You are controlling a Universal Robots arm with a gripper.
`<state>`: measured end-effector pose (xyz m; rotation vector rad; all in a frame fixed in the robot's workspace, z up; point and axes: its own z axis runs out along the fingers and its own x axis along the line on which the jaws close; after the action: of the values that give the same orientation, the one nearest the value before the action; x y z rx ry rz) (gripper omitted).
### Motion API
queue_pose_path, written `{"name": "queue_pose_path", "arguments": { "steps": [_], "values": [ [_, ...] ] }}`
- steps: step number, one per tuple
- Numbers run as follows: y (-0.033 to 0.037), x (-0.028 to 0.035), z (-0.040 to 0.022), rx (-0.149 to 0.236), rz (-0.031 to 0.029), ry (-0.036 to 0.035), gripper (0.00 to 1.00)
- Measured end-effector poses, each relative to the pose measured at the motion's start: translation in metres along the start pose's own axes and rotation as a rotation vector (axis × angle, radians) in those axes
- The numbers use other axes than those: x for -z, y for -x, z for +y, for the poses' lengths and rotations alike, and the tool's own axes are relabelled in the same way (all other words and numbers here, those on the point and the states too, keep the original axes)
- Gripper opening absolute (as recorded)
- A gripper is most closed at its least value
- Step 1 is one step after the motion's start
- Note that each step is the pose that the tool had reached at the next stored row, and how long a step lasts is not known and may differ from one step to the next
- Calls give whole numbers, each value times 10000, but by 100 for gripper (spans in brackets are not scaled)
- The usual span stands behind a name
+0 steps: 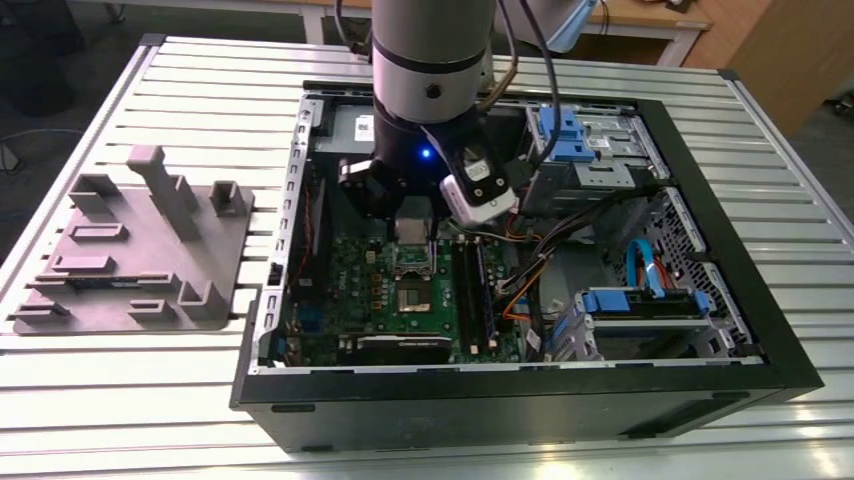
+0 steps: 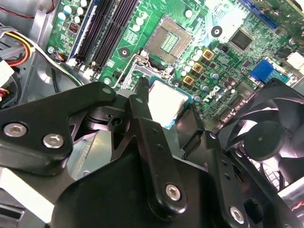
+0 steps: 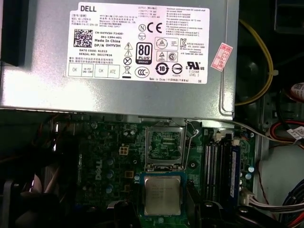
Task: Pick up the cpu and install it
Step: 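Place the cpu into insertion slot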
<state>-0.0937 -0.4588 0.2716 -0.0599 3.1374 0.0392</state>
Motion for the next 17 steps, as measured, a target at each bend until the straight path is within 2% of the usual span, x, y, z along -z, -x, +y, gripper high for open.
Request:
{"name": "queue_pose_path", "arguments": {
  "steps": [17],
  "values": [
    [-1, -32, -5, 0, 0, -5, 47]
  ]
}}
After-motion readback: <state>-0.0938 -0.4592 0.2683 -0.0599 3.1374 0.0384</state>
